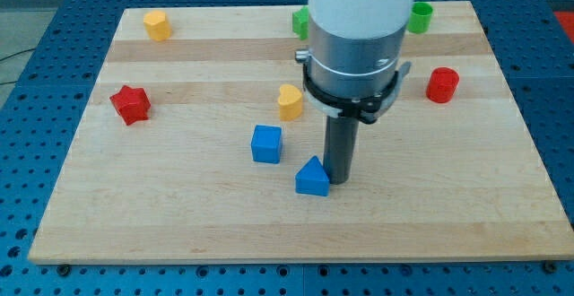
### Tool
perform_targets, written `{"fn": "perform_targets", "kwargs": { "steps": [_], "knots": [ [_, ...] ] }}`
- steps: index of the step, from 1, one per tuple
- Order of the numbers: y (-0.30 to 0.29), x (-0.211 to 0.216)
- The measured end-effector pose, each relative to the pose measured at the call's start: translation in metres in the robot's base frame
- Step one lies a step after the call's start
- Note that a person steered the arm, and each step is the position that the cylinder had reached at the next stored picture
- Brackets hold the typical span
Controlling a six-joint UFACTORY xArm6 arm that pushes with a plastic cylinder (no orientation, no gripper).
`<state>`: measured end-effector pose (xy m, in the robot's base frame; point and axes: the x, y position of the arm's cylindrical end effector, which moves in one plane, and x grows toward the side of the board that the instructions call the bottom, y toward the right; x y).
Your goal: Push the yellow heart to the bottom center of the board
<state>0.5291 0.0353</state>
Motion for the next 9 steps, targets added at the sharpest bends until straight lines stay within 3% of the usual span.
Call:
{"fn": "perform_targets", "kwargs": {
  "steps": [2, 4, 9],
  "knots": [
    [-0.106, 0.042],
    [-0.236, 0.042],
    [-0.238, -0.014]
  ]
}}
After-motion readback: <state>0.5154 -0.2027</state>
